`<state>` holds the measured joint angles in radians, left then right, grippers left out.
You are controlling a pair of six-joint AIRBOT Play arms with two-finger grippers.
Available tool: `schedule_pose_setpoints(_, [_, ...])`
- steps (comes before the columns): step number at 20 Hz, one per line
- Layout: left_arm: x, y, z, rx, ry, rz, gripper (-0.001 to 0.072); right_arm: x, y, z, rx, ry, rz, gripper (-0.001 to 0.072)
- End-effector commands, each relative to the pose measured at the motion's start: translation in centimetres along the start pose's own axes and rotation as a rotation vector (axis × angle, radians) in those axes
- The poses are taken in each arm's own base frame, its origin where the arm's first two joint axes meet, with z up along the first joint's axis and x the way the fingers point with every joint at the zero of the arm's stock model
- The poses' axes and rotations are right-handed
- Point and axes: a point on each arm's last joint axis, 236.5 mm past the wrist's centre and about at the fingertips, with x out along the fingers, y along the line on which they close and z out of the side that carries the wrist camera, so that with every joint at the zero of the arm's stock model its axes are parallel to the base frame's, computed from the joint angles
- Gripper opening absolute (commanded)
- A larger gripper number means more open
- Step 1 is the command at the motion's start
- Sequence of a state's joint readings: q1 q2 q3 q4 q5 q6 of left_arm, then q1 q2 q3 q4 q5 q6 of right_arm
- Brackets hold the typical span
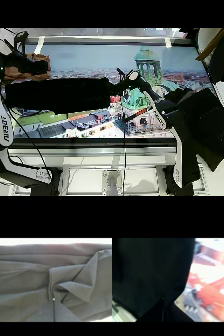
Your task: Fold the clothes and pants, and hang the long-sleeved shirts on hangers.
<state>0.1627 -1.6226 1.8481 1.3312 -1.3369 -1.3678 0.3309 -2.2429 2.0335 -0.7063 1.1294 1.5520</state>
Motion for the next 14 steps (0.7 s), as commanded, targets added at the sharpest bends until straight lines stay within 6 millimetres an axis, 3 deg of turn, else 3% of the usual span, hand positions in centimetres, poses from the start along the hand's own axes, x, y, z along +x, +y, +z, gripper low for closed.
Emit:
schedule_pose_setpoints(1, [-0.9, -0.4, -1.3, 0.030, 0.047, -0.007, 0.0010, -4.5, 1.4, -0.4, -0.075, 0.029, -0.022, 0.0004])
schedule_pose_setpoints(3, [-2.7, -1.1, -1.6, 0.042, 0.046, -0.012, 0.0010, -9.7, 1.4, -1.7, -0.126, 0.081, -0.094, 0.0004])
schedule_pose_setpoints(5, [-5.3, -2.5, -1.8, 0.067, 0.026, -0.019, 0.0010, -15.3, 1.0, -4.7, -0.153, 0.183, -0.178, 0.0004])
schedule_pose_setpoints(7, [-7.8, -4.6, -2.5, 0.105, 0.023, -0.034, 0.0010, -20.5, 1.0, -8.0, -0.158, 0.284, -0.246, 0.0003])
schedule_pose_setpoints(9, [-9.0, -7.8, -3.5, 0.171, 0.044, -0.067, 0.0010, -24.2, 1.7, -8.8, -0.165, 0.256, -0.285, 0.0003])
schedule_pose_setpoints(11, [-8.1, -11.6, -4.6, 0.249, 0.083, -0.112, 0.0010, -27.1, 2.6, -8.6, -0.183, 0.183, -0.312, 0.0004])
schedule_pose_setpoints(14, [-3.7, -18.1, -7.0, 0.374, 0.166, -0.188, 0.0010, -28.5, 3.2, -8.6, -0.209, 0.148, -0.314, 0.0005])
